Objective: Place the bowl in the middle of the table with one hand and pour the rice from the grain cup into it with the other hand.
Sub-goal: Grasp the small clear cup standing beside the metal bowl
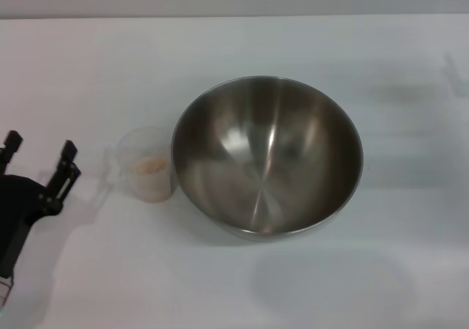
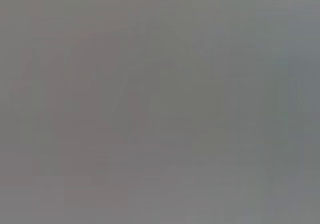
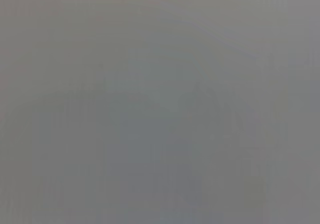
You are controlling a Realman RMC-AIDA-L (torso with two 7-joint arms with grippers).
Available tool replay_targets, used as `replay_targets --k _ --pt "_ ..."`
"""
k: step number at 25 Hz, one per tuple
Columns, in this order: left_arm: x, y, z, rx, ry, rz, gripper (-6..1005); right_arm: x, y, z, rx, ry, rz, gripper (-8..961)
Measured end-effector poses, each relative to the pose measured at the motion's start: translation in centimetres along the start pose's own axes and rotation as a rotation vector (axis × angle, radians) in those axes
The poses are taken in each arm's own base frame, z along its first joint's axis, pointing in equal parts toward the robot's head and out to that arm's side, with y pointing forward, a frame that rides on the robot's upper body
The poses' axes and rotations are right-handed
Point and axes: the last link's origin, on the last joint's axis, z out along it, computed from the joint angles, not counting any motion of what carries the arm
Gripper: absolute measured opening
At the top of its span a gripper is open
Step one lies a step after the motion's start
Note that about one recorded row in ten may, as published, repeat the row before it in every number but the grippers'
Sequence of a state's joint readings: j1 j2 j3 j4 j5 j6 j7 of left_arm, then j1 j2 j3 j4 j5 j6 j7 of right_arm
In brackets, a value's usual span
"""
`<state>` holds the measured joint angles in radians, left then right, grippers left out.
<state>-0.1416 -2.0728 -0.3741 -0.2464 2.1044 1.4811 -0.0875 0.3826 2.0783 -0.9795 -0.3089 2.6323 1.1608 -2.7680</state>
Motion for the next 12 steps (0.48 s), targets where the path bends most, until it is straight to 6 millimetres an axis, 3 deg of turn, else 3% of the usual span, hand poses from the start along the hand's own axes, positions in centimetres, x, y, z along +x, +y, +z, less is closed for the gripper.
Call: replay_targets --k 12 --pt "-1.6 1.6 0.0 -0.076 -0.108 0.05 807 -0.2 0.3 0.6 -0.006 -0.002 -0.004 743"
